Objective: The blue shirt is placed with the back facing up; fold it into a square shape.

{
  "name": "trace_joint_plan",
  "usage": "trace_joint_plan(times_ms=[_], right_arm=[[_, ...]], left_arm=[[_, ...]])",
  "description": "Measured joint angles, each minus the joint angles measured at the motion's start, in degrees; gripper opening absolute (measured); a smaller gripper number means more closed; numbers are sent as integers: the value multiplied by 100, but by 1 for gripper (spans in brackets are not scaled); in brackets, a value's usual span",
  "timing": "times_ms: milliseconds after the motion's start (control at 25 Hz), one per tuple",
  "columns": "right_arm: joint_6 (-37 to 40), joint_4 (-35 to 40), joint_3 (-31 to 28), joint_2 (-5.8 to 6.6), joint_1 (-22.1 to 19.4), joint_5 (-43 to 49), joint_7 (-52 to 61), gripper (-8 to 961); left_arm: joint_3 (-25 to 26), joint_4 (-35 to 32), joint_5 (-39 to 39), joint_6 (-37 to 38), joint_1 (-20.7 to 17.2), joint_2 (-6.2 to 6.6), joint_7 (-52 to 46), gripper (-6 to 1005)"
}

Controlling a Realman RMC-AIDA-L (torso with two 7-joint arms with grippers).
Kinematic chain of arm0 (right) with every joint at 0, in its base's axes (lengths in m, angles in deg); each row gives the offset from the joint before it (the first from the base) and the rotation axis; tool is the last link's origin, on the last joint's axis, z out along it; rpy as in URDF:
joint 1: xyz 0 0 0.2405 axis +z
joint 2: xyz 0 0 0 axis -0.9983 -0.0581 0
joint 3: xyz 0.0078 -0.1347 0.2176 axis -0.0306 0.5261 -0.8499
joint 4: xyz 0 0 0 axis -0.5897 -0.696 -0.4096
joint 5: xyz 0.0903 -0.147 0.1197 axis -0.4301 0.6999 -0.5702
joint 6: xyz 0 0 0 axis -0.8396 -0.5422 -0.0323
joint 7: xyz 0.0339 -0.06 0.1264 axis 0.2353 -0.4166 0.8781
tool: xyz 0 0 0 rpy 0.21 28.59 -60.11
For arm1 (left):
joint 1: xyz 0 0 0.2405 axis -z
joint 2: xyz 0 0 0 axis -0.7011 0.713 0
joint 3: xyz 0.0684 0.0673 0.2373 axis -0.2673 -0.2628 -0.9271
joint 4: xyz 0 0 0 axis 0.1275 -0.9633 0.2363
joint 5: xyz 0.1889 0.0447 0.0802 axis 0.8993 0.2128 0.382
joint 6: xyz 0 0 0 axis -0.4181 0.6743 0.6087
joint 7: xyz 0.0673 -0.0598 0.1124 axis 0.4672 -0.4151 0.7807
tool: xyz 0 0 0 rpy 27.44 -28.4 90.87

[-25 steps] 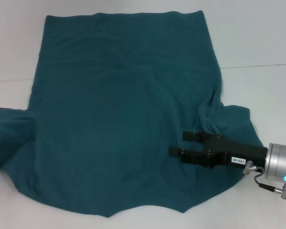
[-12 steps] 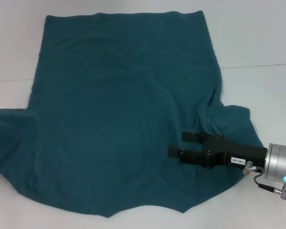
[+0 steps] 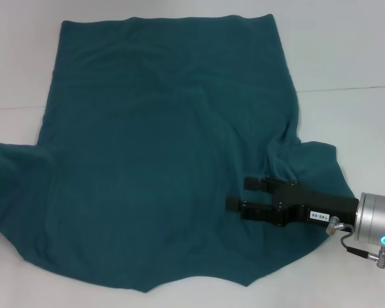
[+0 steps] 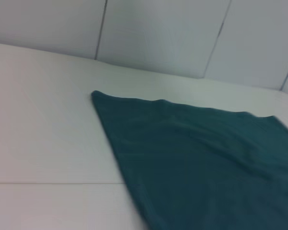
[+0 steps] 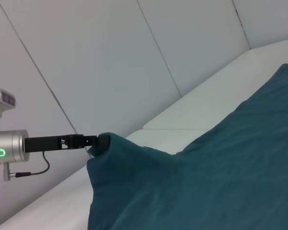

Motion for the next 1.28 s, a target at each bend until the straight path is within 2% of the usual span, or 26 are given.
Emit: trace_joint_plan(times_ms=[360, 640, 720, 840, 920, 1280], right_arm=[[-33, 0, 2, 0, -1, 0, -26, 911], [-48, 0, 26, 0, -16, 0, -52, 911], [-49, 0, 31, 0, -20, 0, -56, 911], [-51, 0, 42, 0, -24, 1, -57, 911], [-52, 0, 50, 0, -21, 7, -58, 911], [-52, -12, 48, 0, -33, 25, -61, 911]], left_arm=[[32, -139, -395, 946, -18, -35, -393, 12], [-21, 5, -469, 978, 93, -198, -429, 14], [-61, 47, -473, 1007, 148, -301, -430, 14], [-114, 99, -469, 950, 217, -467, -431, 76], [-165, 157, -465, 882, 249, -528, -428, 117], [-282, 304, -573, 801, 220, -530, -374, 432]])
